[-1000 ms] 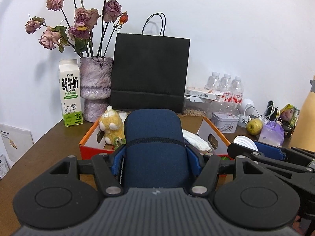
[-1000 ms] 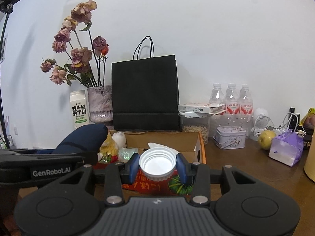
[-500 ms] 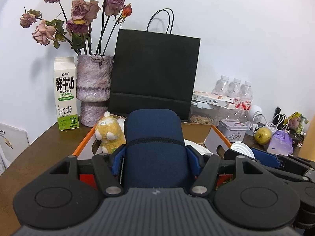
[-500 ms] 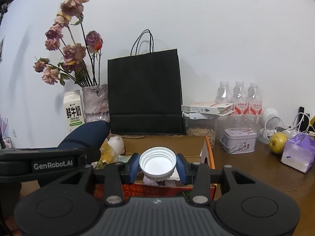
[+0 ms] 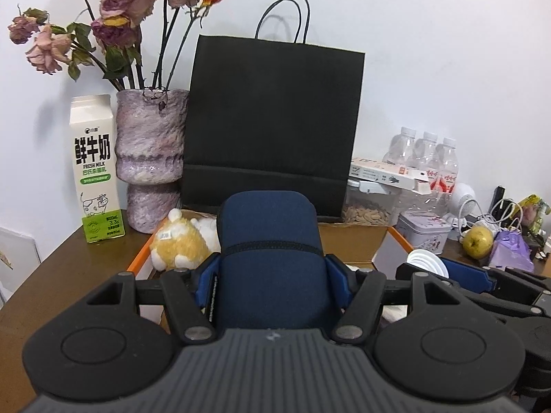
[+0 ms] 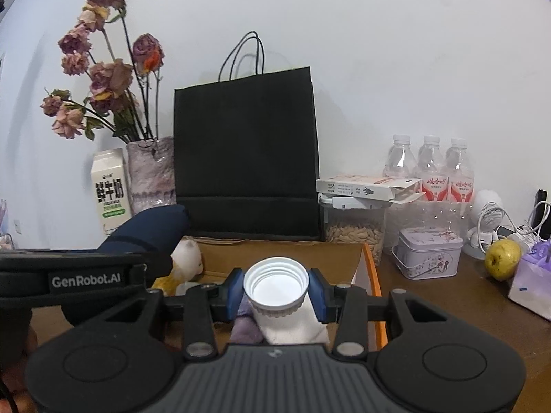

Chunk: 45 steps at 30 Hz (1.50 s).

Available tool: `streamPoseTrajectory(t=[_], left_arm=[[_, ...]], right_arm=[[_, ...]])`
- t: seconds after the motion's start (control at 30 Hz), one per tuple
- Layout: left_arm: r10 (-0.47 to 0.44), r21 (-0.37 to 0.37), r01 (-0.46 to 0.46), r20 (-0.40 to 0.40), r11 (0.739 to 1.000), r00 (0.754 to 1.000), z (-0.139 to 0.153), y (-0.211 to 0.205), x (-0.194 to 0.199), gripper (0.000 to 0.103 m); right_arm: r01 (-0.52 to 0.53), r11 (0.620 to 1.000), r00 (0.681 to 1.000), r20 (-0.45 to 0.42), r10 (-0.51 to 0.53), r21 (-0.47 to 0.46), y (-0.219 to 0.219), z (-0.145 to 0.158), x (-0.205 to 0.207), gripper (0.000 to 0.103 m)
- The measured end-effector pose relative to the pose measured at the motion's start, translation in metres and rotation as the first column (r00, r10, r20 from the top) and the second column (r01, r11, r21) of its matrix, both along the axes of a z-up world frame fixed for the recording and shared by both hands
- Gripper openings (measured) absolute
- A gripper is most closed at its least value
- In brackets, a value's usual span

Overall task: Organize objects
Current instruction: 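Lower the glasses case into the box with the left gripper while the right gripper releases the cap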

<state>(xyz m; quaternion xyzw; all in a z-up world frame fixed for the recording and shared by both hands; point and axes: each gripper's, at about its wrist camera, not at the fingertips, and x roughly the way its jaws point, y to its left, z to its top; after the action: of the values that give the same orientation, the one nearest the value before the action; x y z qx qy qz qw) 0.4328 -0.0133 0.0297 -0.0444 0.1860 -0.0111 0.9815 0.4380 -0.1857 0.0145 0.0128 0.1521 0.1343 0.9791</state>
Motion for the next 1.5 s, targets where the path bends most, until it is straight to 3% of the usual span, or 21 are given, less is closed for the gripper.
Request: streamPoseTrajectory(t=[0.37,0.6,0.63,0.67,0.7,0.73,0.77,0.83,0.87,1.5], left_arm=[[0.021,0.015,-0.021,-0.004,1.000,1.000,-0.004,0.011,0.045,0.065],[0.042,0.021,-0.042,0.007,0.999,0.999,-0.005,0.014,0.048,0.068],[0.050,0.027,-0.051,0.022,0.998,0.999,-0.005,0.014,0.046,0.072],[0.060,0.039,-0.062,0.045,0.997,0.997,-0.003,0.013,0.044,0.087],[0.071,0.046,-0.074,0.064,0.996,0.995,-0.002,0.012,0.042,0.096],[0.086,0.050,-0.091,0.089,0.995,0.992,-0.001,0.011,0.039,0.103],[0.102,0.054,-0.109,0.110,0.993,0.989,0.000,0.011,0.037,0.103],[0.110,0.056,-0.117,0.110,0.992,0.988,0.002,0.011,0.038,0.103],[0.108,0.047,-0.113,0.105,0.992,0.989,0.001,0.012,0.039,0.103],[0.107,0.013,-0.108,0.071,0.994,0.992,0.005,0.017,0.032,0.103]], right_arm=[[-0.007,1.000,1.000,-0.014,0.007,-0.012,0.008,-0.006,0.048,0.039],[-0.018,1.000,1.000,-0.021,0.017,-0.021,0.011,-0.008,0.054,0.039],[-0.021,1.000,1.000,-0.023,0.020,-0.022,0.011,-0.009,0.053,0.039],[-0.019,0.999,1.000,-0.024,0.019,-0.026,0.011,-0.009,0.054,0.040],[-0.017,0.999,1.000,-0.026,0.017,-0.031,0.012,-0.010,0.054,0.042],[-0.017,0.999,0.999,-0.034,0.016,-0.037,0.012,-0.012,0.055,0.055],[-0.018,0.999,0.999,-0.042,0.016,-0.038,0.012,-0.013,0.056,0.077],[-0.010,0.999,0.999,-0.036,0.008,-0.034,0.012,-0.015,0.056,0.100],[-0.007,0.999,1.000,-0.023,0.006,-0.034,0.012,-0.015,0.054,0.103],[-0.006,1.000,0.999,-0.032,0.006,0.006,0.006,0.001,0.043,0.103]])
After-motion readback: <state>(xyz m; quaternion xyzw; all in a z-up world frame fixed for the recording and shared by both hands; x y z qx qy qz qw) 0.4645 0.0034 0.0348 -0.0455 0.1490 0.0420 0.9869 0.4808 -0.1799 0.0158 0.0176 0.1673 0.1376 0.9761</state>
